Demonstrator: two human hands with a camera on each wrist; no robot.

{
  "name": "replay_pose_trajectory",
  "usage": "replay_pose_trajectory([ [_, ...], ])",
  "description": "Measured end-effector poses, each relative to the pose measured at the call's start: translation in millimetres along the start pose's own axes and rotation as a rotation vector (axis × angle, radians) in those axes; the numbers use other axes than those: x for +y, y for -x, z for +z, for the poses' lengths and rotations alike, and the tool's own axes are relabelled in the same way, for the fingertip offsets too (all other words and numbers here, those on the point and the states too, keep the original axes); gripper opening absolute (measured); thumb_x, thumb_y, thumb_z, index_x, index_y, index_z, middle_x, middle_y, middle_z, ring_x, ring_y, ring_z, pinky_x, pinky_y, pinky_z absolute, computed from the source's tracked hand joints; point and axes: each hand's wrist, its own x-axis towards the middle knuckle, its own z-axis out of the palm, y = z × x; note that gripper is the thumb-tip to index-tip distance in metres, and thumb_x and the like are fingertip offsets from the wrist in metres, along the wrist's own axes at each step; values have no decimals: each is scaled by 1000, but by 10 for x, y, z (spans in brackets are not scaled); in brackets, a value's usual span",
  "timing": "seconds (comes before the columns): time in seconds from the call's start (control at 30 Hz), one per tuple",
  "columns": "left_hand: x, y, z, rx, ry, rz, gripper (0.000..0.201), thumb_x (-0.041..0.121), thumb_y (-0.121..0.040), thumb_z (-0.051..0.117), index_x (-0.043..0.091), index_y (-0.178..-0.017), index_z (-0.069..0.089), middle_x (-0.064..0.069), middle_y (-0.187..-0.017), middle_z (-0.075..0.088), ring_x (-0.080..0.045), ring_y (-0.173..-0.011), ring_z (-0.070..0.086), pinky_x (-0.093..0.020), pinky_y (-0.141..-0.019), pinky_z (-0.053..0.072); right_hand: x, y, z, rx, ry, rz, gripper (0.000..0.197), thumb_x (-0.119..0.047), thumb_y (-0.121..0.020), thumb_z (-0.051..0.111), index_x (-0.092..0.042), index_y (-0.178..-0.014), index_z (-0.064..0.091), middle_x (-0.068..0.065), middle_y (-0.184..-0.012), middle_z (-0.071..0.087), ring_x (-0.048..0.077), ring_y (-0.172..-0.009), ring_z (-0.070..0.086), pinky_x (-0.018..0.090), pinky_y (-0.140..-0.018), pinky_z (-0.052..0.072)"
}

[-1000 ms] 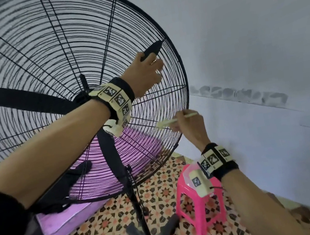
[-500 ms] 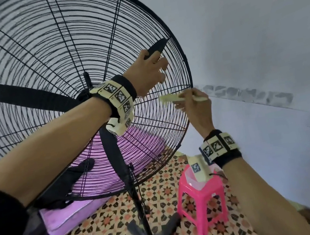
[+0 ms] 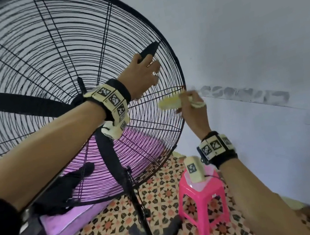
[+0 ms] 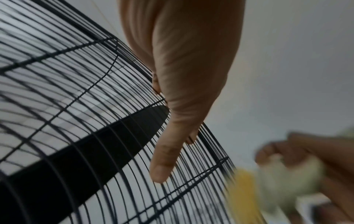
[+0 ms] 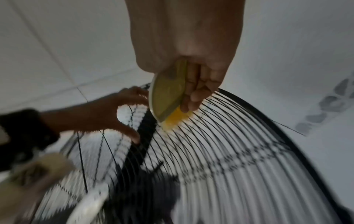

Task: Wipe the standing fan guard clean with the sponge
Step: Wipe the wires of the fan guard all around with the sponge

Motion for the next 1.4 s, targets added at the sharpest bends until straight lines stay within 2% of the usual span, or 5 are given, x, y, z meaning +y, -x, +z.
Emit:
replay_pose_trajectory([
  [0.53, -39, 54, 20, -4, 32, -12, 59, 35, -80, 83, 35, -134, 60, 2, -153, 33, -30, -142, 30, -53, -117, 30, 393, 264, -225, -72, -1, 189, 20, -29, -105, 51, -12, -114, 56, 17, -104, 74, 23, -73, 73, 27, -55, 54],
  [0.77, 19, -34, -12, 2, 38, 1, 57, 33, -79, 83, 37, -132, 61, 3, -151, 35, -30, -141, 31, -51, -116, 33, 51, -97, -256, -25, -183, -9, 25, -21, -96, 49, -20, -120, 54, 9, -120, 66, 28, -89, 72, 29, -56, 56],
  [0.97, -55, 2, 6, -35, 35, -18, 70, 45, -73, 88, 42, -136, 57, 5, -152, 30, -28, -143, 27, -51, -118, 30, 540, 464, -207, -100, -100, 305, 19, -16, -102, 52, -24, -120, 55, 17, -119, 68, 20, -77, 73, 22, -51, 53],
  [1.17, -8, -31, -27, -15, 63, -12, 69, 43, -70, 89, 41, -132, 61, 6, -152, 32, -28, -143, 28, -51, -118, 28, 12, -178, -299, 7, -221, 174, 35, -18, -102, 48, -29, -134, 40, 7, -112, 68, 14, -75, 73, 32, -63, 56],
  [1.4, -57, 11, 5, -34, 84, -29, 73, 44, -69, 91, 41, -135, 59, 5, -155, 31, -30, -146, 25, -52, -120, 26, 616, 382, -254, -88, -211, 444, 51, -18, -105, 50, -22, -150, 28, 17, -124, 64, 18, -76, 73, 25, -58, 56],
])
